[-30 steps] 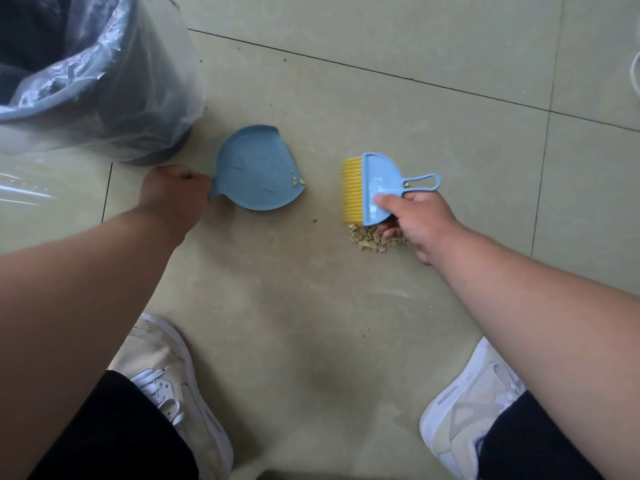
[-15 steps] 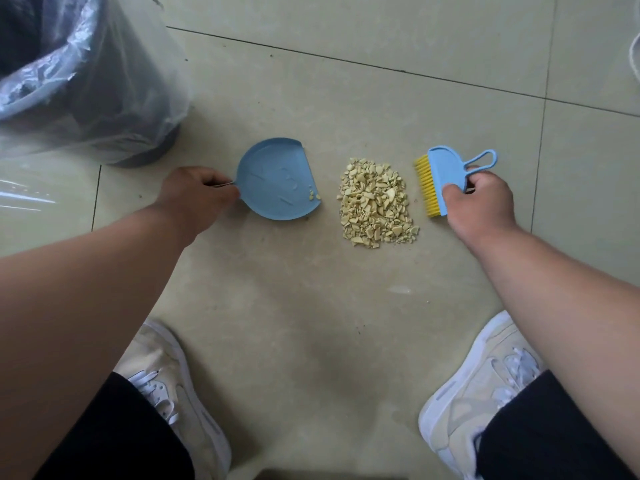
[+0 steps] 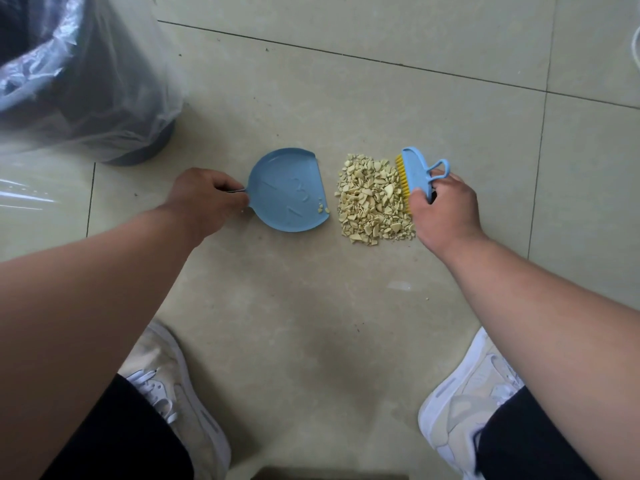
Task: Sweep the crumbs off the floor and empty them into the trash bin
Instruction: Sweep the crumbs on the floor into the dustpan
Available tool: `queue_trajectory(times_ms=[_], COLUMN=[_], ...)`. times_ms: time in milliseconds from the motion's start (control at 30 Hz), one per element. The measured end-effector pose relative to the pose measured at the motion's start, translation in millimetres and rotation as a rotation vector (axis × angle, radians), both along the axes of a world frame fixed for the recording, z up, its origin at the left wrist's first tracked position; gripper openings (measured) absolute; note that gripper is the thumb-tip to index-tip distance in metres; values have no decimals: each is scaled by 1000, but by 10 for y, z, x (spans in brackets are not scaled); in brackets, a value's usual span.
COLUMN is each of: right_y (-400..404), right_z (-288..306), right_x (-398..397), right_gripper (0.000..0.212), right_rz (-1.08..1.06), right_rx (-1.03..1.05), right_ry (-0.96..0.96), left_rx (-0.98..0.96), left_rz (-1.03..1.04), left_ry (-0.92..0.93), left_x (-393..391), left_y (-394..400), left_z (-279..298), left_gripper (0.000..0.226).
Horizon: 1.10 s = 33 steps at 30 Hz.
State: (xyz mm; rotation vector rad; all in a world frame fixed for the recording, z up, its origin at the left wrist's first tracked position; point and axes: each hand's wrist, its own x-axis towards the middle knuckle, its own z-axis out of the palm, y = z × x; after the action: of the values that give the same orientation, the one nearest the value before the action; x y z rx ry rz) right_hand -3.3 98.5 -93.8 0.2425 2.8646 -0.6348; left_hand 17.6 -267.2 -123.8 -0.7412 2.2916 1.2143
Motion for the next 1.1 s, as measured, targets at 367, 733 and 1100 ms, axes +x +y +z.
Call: queue_trajectory(times_ms=[367,733,1100], right_y=[-297,-616,-1032], right_z=[-12,81,137], right_x=[124,164,217], right_gripper=[23,21,14], right_rz=[61,103,204], right_rx=[-32,-119,-218], right_ry=[31,40,57], left_rx=[6,19,29], left_rz=[-65,-76,-43], left_ry=[4,-15,-11], left_x=[16,39,84], left_y=[57,119,154], left_z=[6,-12,-7], left_gripper=[8,4,3])
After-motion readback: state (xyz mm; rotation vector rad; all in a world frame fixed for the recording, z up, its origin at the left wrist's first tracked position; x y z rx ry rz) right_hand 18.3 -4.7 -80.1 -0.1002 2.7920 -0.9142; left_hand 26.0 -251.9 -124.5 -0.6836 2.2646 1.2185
